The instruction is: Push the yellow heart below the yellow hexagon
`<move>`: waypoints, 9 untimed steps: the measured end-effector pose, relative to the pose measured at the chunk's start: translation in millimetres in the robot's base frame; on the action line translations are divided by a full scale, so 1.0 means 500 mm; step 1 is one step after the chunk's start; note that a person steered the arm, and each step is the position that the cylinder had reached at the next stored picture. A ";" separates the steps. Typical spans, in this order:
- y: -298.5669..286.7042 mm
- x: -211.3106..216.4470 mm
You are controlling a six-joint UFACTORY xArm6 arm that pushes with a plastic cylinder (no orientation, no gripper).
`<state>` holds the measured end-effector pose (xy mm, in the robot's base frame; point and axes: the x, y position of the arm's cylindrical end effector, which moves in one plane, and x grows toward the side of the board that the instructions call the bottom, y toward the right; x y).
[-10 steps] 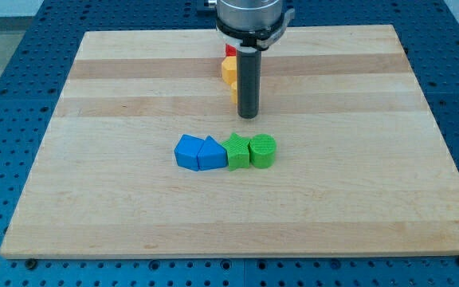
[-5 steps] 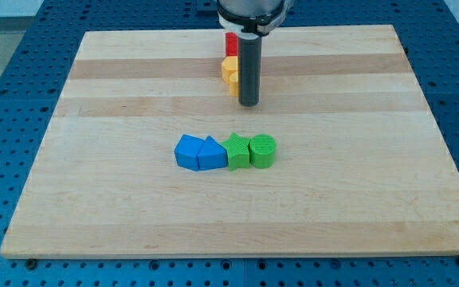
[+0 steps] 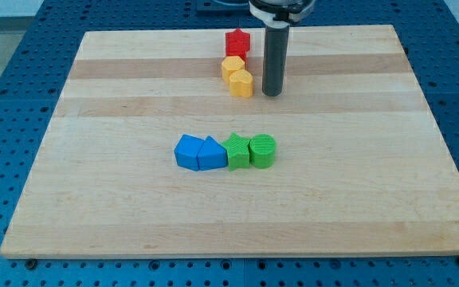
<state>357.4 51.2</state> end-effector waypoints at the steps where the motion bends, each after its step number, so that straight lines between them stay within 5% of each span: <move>1: -0.005 0.000; 9: -0.057 0.000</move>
